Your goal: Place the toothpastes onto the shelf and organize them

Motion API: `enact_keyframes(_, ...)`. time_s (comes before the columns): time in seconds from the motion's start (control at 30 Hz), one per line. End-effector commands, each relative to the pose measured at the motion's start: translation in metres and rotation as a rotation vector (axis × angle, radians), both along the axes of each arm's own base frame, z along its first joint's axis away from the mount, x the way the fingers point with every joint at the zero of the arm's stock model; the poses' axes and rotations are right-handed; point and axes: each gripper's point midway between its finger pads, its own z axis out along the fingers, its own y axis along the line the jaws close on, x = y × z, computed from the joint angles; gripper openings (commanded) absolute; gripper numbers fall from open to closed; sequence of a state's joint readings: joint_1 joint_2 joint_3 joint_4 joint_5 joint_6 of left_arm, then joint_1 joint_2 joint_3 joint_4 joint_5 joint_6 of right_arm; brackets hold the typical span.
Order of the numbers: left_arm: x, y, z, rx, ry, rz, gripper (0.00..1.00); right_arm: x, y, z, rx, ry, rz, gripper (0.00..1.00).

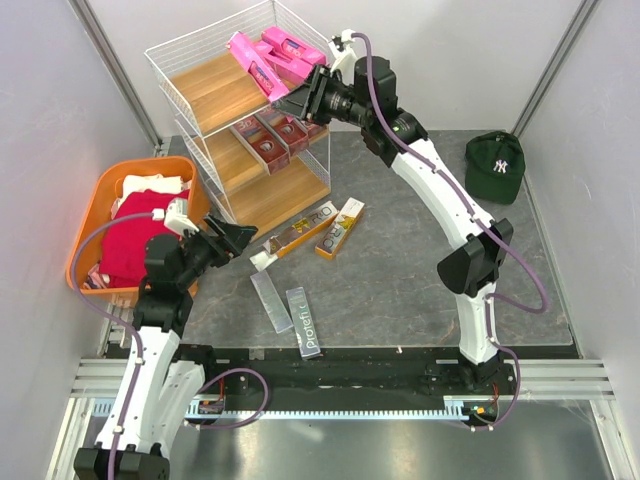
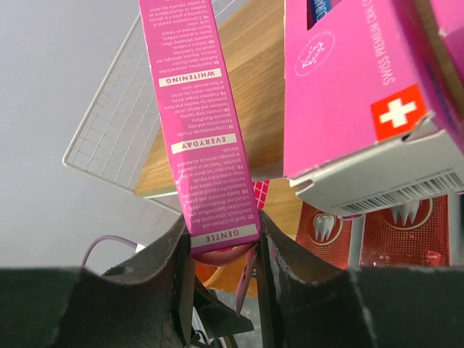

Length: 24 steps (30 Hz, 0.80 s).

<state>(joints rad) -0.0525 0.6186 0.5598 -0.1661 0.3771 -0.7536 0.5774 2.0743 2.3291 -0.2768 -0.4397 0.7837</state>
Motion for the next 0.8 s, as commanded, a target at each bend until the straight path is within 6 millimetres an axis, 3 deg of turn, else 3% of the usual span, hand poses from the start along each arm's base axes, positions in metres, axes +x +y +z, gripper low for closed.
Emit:
enact_keyframes(0.0,0.002,-0.003,0.027,0.032,-0.085,-0.034,0.82,-0.002,0.004,0.032,0.106,-0.066,0.049,0.41)
enact_keyframes(0.23,0.012,-0.007,0.046,0.028,-0.115,-0.058,0.82,-0.002,0.005,0.036,0.156,-0.052,0.086,0.61)
enact_keyframes(0.37,0.021,-0.013,0.072,0.02,-0.153,-0.094,0.81,-0.002,0.004,0.042,0.212,-0.056,0.122,0.68)
enact_keyframes(0.43,0.029,-0.015,0.079,0.018,-0.164,-0.107,0.79,-0.004,0.002,0.044,0.235,-0.041,0.142,0.72)
enact_keyframes(0.63,0.039,-0.025,0.13,0.03,-0.255,-0.17,0.65,-0.011,-0.005,0.047,0.271,-0.036,0.184,0.91)
enact_keyframes(0.67,0.04,-0.026,0.131,0.031,-0.258,-0.175,0.65,-0.011,-0.007,0.048,0.274,-0.045,0.18,0.98)
enact_keyframes(0.77,0.04,-0.029,0.135,0.027,-0.261,-0.19,0.64,-0.015,-0.012,0.05,0.273,-0.051,0.177,0.98)
